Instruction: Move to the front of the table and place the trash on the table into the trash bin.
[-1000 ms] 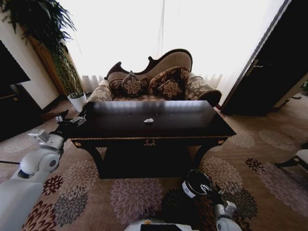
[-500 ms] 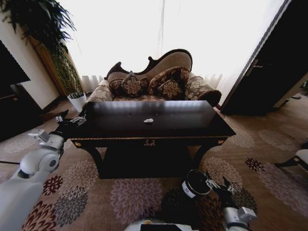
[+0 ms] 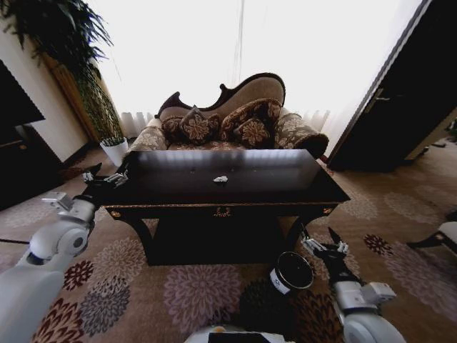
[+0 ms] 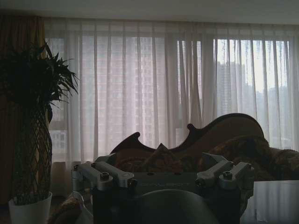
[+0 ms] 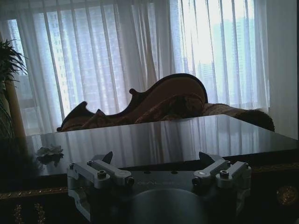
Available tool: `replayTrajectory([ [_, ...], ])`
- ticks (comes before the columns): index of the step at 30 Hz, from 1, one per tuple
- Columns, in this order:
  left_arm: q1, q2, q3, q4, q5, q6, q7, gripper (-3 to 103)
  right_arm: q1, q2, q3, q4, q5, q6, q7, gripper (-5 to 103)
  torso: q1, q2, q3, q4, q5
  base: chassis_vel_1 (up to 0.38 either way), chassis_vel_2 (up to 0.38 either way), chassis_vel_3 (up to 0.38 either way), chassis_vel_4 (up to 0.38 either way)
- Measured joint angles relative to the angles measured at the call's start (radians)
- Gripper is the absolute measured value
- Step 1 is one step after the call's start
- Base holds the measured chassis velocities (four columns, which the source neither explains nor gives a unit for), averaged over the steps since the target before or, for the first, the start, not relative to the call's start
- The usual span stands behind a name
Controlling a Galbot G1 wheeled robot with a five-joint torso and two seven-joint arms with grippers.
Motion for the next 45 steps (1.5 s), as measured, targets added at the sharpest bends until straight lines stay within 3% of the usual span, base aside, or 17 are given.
replayTrajectory([
  [2,0.0,0.0,0.0,0.0,0.0,0.0,0.0,100,0.028,-0.033,-0.01,-0.004,0.012,-0.017,0.009,100,0.0,0.0,0.0,0.0001,0.0001,0.0,0.0,0.0,0.0],
  [5,0.0,0.0,0.0,0.0,0.0,0.0,0.0,100,0.124,-0.146,-0.035,-0.022,0.091,-0.073,0.031,100,0.0,0.0,0.0,0.0003,0.0001,0.0,0.0,0.0,0.0],
  [8,0.0,0.0,0.0,0.0,0.0,0.0,0.0,100,0.156,-0.185,-0.046,-0.031,0.122,-0.085,0.035,100,0.0,0.0,0.0,0.0001,0.0,0.0,0.0,0.0,0.0],
  [10,0.0,0.0,0.0,0.0,0.0,0.0,0.0,100,0.221,-0.25,-0.084,-0.049,0.162,-0.098,0.042,100,0.0,0.0,0.0,0.0,0.0,0.0,0.0,0.0,0.0],
  [16,0.0,0.0,0.0,0.0,0.0,0.0,0.0,100,0.348,-0.322,-0.178,-0.085,0.204,-0.122,0.054,100,0.0,0.0,0.0,0.0001,-0.0002,0.0,0.0,0.0,0.0],
  [21,0.0,0.0,0.0,0.0,0.0,0.0,0.0,100,0.519,-0.362,-0.326,-0.148,0.234,-0.144,0.075,100,0.0,0.0,0.0,0.0001,-0.0002,0.0,0.0,0.0,0.0],
  [23,0.0,0.0,0.0,0.0,0.0,0.0,0.0,100,0.634,-0.388,-0.434,-0.192,0.259,-0.15,0.08,100,0.0,0.0,0.0,0.0002,-0.0001,0.0,0.0,0.0,0.0],
  [25,0.0,0.0,0.0,0.0,0.0,0.0,0.0,100,0.65,-0.392,-0.451,-0.199,0.264,-0.151,0.08,100,0.0,0.0,0.0,0.0003,-0.0004,0.0,0.0,0.0,0.0],
  [26,0.0,0.0,0.0,0.0,0.0,0.0,0.0,100,0.801,-0.416,-0.604,-0.269,0.288,-0.156,0.08,100,0.0,0.0,0.0,0.0001,-0.0002,0.0,0.0,0.0,0.0],
  [34,0.0,0.0,0.0,0.0,0.0,0.0,-0.001,100,1.124,-0.392,-0.881,-0.383,0.353,-0.17,0.094,100,0.0,0.0,0.0,0.0003,-0.0003,0.0,0.0,0.0,0.0],
  [45,0.0,0.0,0.0,0.0,0.0,0.0,0.0,100,1.294,-0.324,-1.101,-0.453,0.397,-0.19,0.11,100,0.0,0.0,0.0,0.0,-0.0002,0.0,0.0,0.0,0.0],
])
